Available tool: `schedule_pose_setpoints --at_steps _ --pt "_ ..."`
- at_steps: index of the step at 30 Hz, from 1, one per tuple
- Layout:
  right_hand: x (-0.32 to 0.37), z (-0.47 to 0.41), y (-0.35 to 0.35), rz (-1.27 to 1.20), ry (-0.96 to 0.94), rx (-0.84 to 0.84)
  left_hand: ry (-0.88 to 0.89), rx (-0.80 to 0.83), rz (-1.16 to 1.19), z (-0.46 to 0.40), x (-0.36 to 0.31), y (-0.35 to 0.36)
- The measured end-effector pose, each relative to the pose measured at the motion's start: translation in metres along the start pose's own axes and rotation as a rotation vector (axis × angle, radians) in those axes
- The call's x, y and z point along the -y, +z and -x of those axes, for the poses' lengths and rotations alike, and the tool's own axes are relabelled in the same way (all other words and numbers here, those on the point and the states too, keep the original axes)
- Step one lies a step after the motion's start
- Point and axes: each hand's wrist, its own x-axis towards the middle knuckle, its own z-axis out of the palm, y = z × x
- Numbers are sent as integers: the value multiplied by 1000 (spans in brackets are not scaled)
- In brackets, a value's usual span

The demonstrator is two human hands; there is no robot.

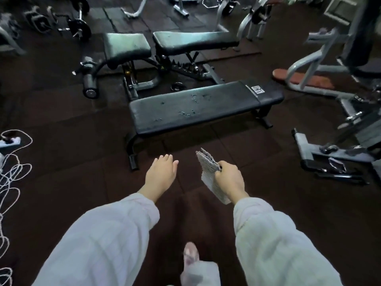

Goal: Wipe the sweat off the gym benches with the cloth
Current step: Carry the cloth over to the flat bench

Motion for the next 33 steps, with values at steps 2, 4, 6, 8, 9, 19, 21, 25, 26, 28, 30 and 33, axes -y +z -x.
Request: schedule_pose_setpoints --at_steps 2,4,6,8,9,19,21,25,26,28,30,33 --pt "25 -54 0 -92 -12 28 -46 -49 21 -44 19 -9" --pt "50 -96 1 -157 -5 51 -102 -28 39 -77 38 -21" --pt "73 -136 7 -200 -5 88 -176 -33 28 -111 61 -30" --pt "98 -176 14 -211 -14 133 -244 -35 30 -147 84 -38" --pt "109 -193 19 -214 -24 148 -276 -36 36 -163 95 -42" --pt "182 -340 73 -151 -95 125 -429 -25 147 -297 173 -56" --pt "193 -365 81 -136 -120 69 -498 -9 232 -317 185 -53" --pt "210 -418 106 -112 -243 -53 -643 -66 410 -354 215 -37" --pt "213 -430 115 -100 -297 -72 -684 -90 460 -362 221 -30" --pt "216 -449 138 -69 -428 -90 -758 -138 563 -380 234 -16" --pt "215 -464 169 -16 -534 -33 -823 -176 670 -397 247 2" --pt "210 -473 223 28 -638 93 -925 -199 824 -420 269 37"
